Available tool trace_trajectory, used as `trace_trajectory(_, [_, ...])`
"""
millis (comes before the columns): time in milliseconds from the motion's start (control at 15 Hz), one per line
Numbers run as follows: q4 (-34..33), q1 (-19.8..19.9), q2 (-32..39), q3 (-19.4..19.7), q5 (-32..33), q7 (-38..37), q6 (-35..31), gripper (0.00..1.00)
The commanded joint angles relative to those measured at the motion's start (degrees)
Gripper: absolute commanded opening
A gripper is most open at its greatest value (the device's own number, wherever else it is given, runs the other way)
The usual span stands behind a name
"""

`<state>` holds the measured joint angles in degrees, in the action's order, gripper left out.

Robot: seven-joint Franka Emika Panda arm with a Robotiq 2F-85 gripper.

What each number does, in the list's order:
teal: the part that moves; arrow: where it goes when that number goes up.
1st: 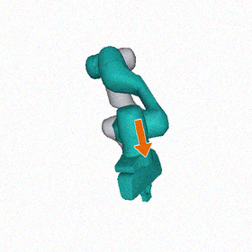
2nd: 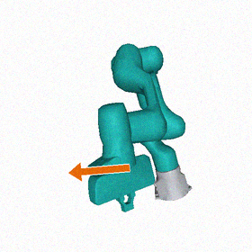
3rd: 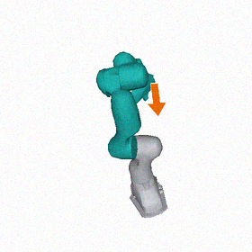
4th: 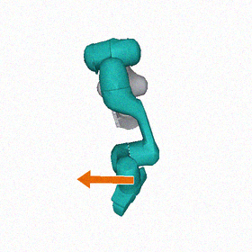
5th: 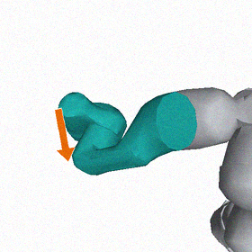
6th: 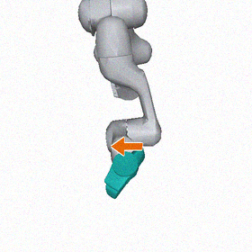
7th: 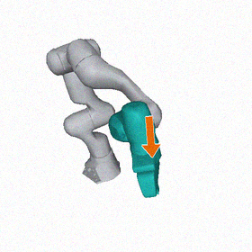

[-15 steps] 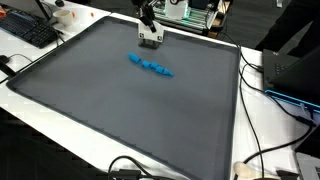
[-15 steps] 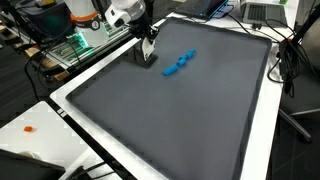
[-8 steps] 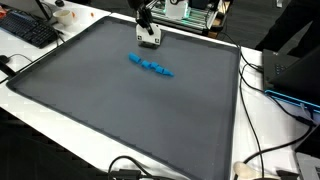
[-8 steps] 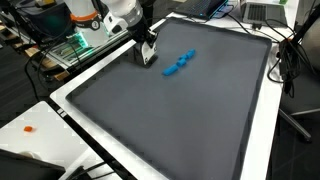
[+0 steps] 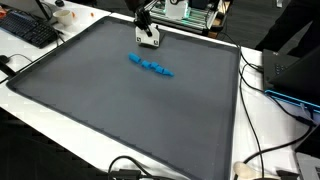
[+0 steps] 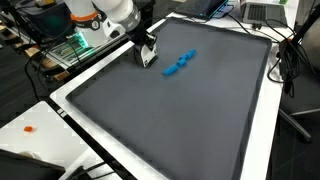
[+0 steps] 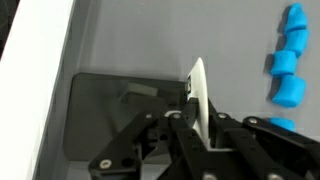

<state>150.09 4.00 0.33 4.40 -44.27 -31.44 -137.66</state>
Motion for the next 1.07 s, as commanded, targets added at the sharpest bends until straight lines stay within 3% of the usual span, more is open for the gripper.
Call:
trace_trajectory(0, [-0.07,0.42,1.07,0.31,-1.65,1.66,-0.59,0.02])
trace_trajectory(533, [-0.49,0.50,1.83,0.43,-0.95,1.23,-0.53,0.02])
trace_trajectory(600, [-0.52,0.51,1.78,0.45,-0.84,1.17,-0.47,0.34])
trace_trajectory(733, [-0.51,0.58,1.51,0.54,-0.21,0.93,-0.24,0.42])
trace_trajectory(1000, [-0.30,0.81,0.50,0.88,0.78,0.72,0.38,0.71])
